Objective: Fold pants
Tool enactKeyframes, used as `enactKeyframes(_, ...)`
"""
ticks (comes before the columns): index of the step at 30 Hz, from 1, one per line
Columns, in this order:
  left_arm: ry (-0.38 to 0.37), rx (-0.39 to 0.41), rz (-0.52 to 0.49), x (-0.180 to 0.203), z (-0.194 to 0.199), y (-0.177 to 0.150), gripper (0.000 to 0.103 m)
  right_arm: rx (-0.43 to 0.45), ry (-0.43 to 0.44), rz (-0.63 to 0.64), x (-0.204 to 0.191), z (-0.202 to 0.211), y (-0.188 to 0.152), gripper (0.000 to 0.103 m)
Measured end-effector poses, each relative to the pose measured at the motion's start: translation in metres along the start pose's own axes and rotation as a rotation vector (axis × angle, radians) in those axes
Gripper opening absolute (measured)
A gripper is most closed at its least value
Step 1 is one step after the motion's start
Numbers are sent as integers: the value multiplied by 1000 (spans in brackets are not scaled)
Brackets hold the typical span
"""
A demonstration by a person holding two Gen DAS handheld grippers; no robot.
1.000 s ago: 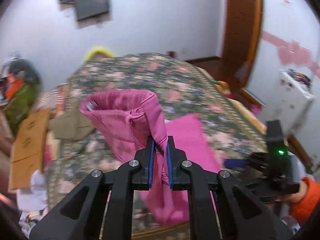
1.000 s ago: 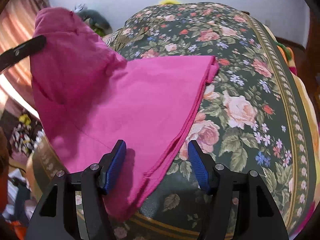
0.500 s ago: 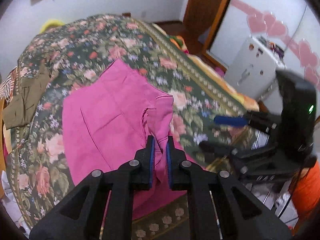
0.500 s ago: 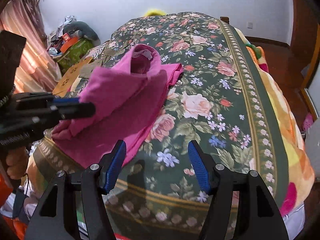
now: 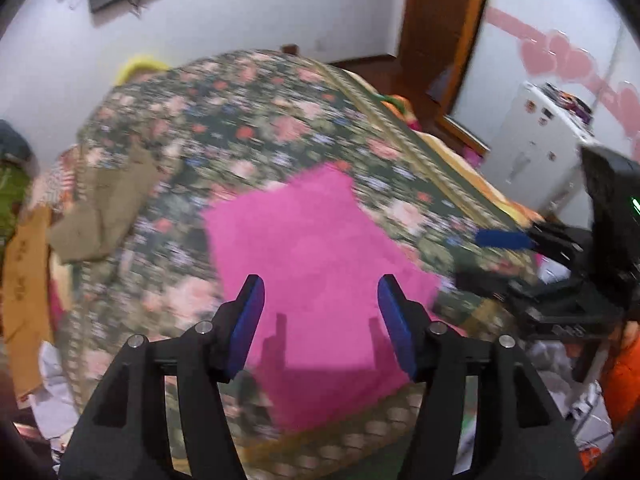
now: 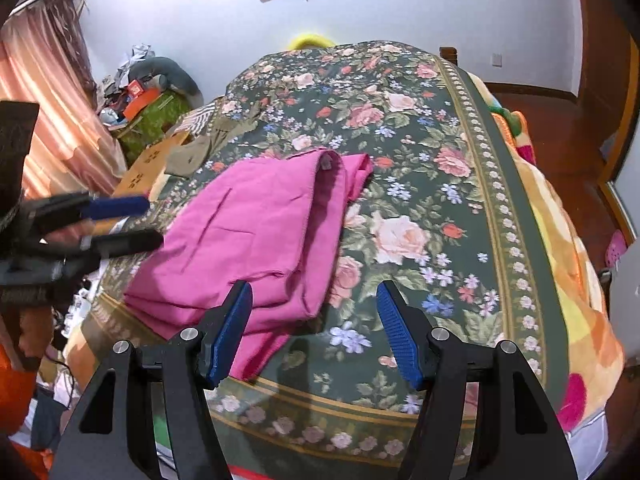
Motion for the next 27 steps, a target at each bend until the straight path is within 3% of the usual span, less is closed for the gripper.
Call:
enactKeyframes(7, 154, -52, 34, -71, -52, 38, 59, -42, -9, 7, -8, -25, -3, 61)
enactKeyframes(11, 158, -106, 30, -91, -89, 51, 59, -73, -12, 0, -8, -40, -5, 61)
enactKeyframes(14, 163, -153, -43, -89, -122, 55, 68, -89, -39, 37, -7, -52, -6, 61)
enactKeyframes(17, 239, -157, -146, -82, -145, 50, 74, -116, -25, 73, -2, -62, -6, 60)
enactKeyframes(27, 220, -165, -140, -97, -142, 26, 77, -158, -77, 194, 31, -84, 25, 61)
Point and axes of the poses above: each gripper's, at about its wrist camera, not at the fingertips, and z roughly against the way its jaws point, x to its right, y to its top, the point moved 2 cm from there along -z, roughly the way its jaws point, and after that the axes turned 2 degrees about z, right-handed, at the moved point
